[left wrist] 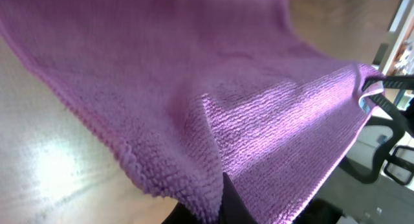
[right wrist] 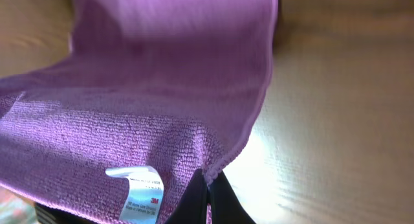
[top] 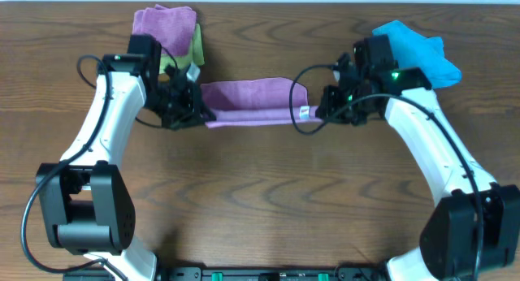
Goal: Fold the cloth
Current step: 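Lower the folded edge onto the cloth and open both grippers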
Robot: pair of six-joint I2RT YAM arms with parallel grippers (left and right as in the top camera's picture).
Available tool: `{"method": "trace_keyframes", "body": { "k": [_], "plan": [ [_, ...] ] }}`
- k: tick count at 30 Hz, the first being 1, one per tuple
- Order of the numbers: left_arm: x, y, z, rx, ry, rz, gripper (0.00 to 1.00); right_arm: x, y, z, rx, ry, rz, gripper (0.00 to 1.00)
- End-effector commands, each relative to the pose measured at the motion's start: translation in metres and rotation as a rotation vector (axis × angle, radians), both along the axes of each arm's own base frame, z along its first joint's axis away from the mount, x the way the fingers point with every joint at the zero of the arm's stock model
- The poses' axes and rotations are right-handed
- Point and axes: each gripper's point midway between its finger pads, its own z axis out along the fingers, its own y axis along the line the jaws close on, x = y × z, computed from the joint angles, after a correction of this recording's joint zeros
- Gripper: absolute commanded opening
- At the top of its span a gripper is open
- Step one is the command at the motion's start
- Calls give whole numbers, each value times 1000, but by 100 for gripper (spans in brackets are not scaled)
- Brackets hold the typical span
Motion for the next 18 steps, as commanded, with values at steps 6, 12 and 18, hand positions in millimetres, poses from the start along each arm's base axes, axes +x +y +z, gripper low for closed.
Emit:
{"method": "trace_keyframes", "body": {
  "k": [6,12,18],
  "plan": [
    [-53,21,-54,83,172,-19,6,-51,-30,-33,-96,-2,-4,1],
    [-94,19,-68,85,229,-33,6,-101,-31,-62,-101,86,15,2],
    [-114,26,-63,133,176,1,6,-117,-33,-68,-118,90,22,2]
  ]
}}
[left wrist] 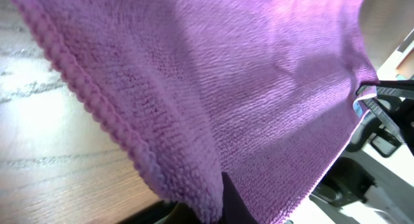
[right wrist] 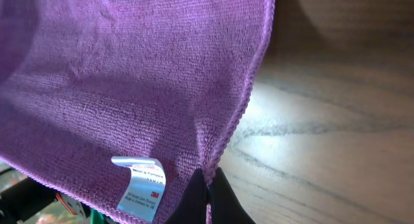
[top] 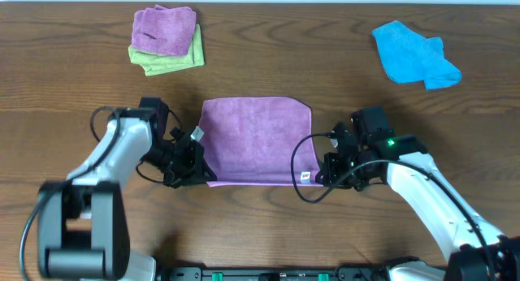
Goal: Fold the cloth
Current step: 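Lower the folded edge onto the cloth and open both grippers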
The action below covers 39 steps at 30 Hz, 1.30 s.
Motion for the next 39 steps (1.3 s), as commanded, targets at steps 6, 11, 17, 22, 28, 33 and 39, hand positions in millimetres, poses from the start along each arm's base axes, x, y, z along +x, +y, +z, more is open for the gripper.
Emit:
{"method": "trace_keyframes", "body": {
  "k": [6,11,17,22,28,33,39],
  "plan": [
    [18,24,2,150,-129,95,6,40,-23,1,-123,-186,-66,2],
    [48,30,-1,187,-204,186,6,77,-24,12,-129,-335,-131,1],
    [98,39,4,227,-380,286,6,116,-23,11,-140,-460,-158,1],
    [132,42,4,225,-476,348,6,143,-17,0,-122,-524,-168,1],
    [153,42,-15,218,-494,369,6,164,-16,-10,-123,-572,-189,1],
    [172,42,-26,204,-527,400,6,175,-17,-18,-136,-598,-209,1],
    [189,42,-29,186,-570,433,6,184,-16,-28,-137,-609,-213,1]
  ]
}}
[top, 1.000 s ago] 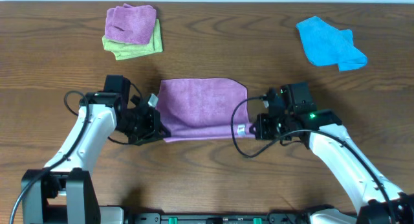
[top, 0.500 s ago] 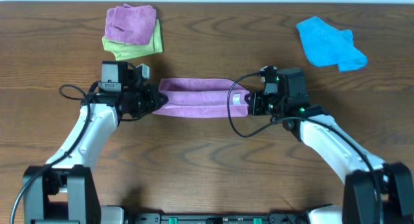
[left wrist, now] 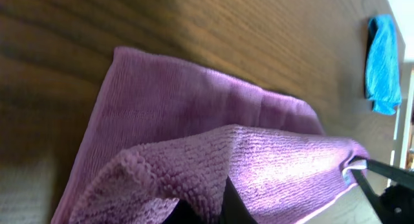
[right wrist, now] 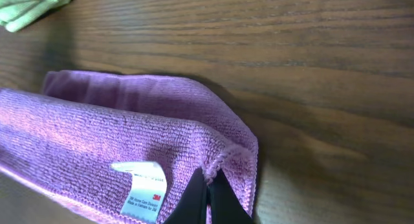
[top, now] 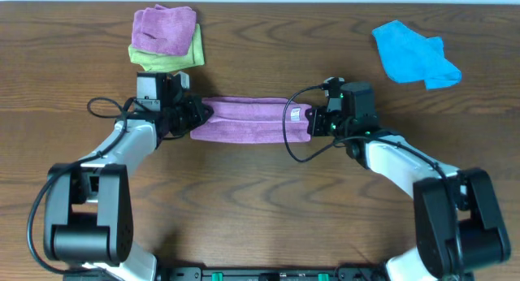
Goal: Fold the cloth
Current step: 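Lower the folded edge onto the cloth and open both grippers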
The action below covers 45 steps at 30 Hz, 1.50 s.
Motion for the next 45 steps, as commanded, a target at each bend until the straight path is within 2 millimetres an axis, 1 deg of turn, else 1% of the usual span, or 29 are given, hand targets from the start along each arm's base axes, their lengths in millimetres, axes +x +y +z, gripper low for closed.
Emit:
{"method": "trace_keyframes", "body": {
  "k": [1,4,7,10,12,17,18,19,20,21,22,24,25,26,28,30,32,35,37,39,42,45],
  "plan": [
    [13,28,-16,75,15,119,6,15,-32,-14,-110,-6,-135,1],
    [16,28,-22,72,16,126,6,19,-33,-16,-115,-10,-141,1],
    [18,30,-32,79,26,132,6,25,-35,-16,-129,-26,-158,2],
    [18,32,-41,92,38,140,6,28,-38,-16,-138,-35,-169,1],
    [18,32,-46,93,46,140,6,29,-37,-19,-138,-33,-169,2],
    [19,35,-49,107,46,149,6,26,-34,-30,-145,-12,-158,2],
    [19,35,-49,108,46,150,6,25,-32,-31,-146,-10,-154,2],
    [19,35,-49,108,46,150,6,25,-31,-31,-146,-10,-152,7],
    [19,35,-49,107,47,150,11,25,-30,-31,-146,-11,-149,15],
    [19,35,-48,107,46,149,20,25,-29,-31,-145,-12,-147,22],
    [19,35,-49,107,46,150,33,24,-29,-31,-145,-9,-146,26],
    [18,34,-48,100,48,145,47,20,-27,-30,-136,5,-134,38],
    [18,31,-46,89,44,130,59,18,-27,-27,-133,12,-129,44],
    [17,29,-44,77,42,119,65,16,-27,-26,-134,16,-129,45],
    [18,25,-39,55,36,103,70,13,-28,-20,-134,22,-127,47],
    [18,23,-30,47,30,98,76,8,-28,-9,-130,24,-123,47],
    [18,23,-18,63,7,75,78,2,-29,1,-130,27,-123,48],
    [17,28,5,104,-24,60,82,-7,-30,17,-115,36,-130,50],
    [14,35,24,143,-46,67,88,-14,-32,30,-108,41,-140,51],
    [10,39,36,165,-59,76,91,-19,-33,37,-103,41,-145,51],
    [4,41,54,172,-83,81,91,-25,-35,47,-102,38,-146,51],
    [1,39,64,161,-91,85,91,-33,-35,47,-92,72,-156,52]
  ]
}}
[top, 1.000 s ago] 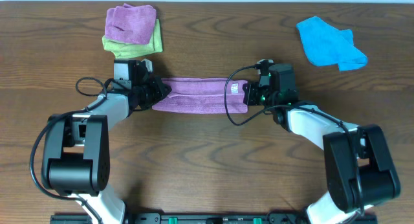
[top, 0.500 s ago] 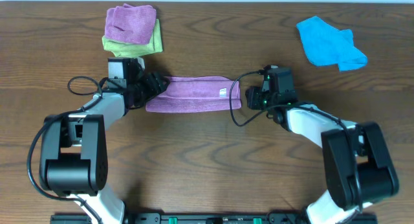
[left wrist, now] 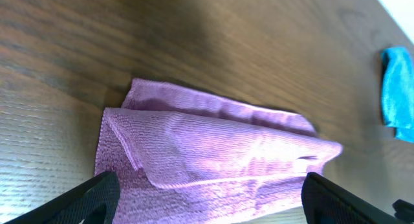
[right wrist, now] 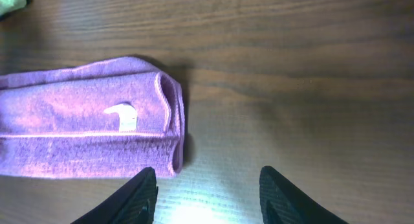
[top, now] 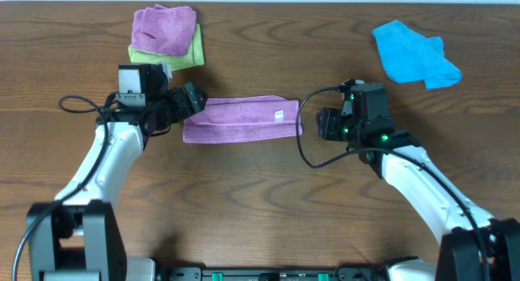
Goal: Fold the cloth
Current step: 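Lower the folded edge onto the cloth and open both grippers, then grasp the right end of the folded strip with the right gripper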
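Note:
The purple cloth (top: 240, 118) lies folded into a long narrow band on the wooden table, its white label (top: 279, 115) facing up near the right end. My left gripper (top: 188, 102) is open just off the band's left end, and the left wrist view shows the cloth (left wrist: 207, 159) lying free between the spread fingers. My right gripper (top: 323, 123) is open a short way right of the band's right end; the right wrist view has the cloth (right wrist: 84, 130) and label (right wrist: 121, 115) ahead and to the left.
A folded purple cloth on a green one (top: 166, 39) sits at the back left, close behind my left arm. A crumpled blue cloth (top: 416, 54) lies at the back right. The table's far edge (top: 260, 2) runs along the top.
Both grippers have let go of the purple cloth and opened. Each has drawn back from its end of the band, which now lies flat with its label on top.
Both grippers held the cloth's corners, with it raised and draped at mid-table. Then it lay spread flat nearer the front, still gripped. Then the held edge was over the far edge, making a narrow band. Now the band lies released.

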Robot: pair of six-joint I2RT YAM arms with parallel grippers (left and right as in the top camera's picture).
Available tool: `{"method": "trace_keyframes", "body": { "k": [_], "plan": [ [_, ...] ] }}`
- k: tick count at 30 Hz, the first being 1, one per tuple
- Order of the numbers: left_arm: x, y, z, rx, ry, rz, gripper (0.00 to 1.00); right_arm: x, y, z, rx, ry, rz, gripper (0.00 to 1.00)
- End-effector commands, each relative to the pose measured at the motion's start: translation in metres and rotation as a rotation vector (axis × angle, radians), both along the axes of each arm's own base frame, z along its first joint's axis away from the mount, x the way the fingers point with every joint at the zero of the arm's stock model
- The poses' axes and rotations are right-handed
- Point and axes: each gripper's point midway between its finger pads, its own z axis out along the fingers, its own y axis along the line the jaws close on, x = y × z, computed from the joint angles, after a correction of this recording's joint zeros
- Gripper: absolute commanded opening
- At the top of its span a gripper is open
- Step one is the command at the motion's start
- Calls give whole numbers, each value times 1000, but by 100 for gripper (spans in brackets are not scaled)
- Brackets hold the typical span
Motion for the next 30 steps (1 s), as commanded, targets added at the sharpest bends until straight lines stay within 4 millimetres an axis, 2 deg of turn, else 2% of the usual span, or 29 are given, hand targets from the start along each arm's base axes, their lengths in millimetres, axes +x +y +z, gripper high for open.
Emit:
{"method": "trace_keyframes", "body": {
  "k": [1,6,13,16,22,30],
  "plan": [
    [4,4,13,14,-31,8,91,-5,2,5,44,30,-30,52],
    [10,-5,2,-4,-12,12,87,-14,4,-3,104,97,-92,49],
    [9,-32,-47,-12,84,-52,67,-20,9,-13,230,157,-201,50],
    [7,-30,-61,12,114,-47,62,-23,15,-19,304,172,-233,51],
    [4,-25,-87,47,164,-44,57,-28,21,-27,360,174,-261,52],
    [10,-18,-97,89,158,-16,55,-27,42,-40,363,179,-255,55]
  ]
}}
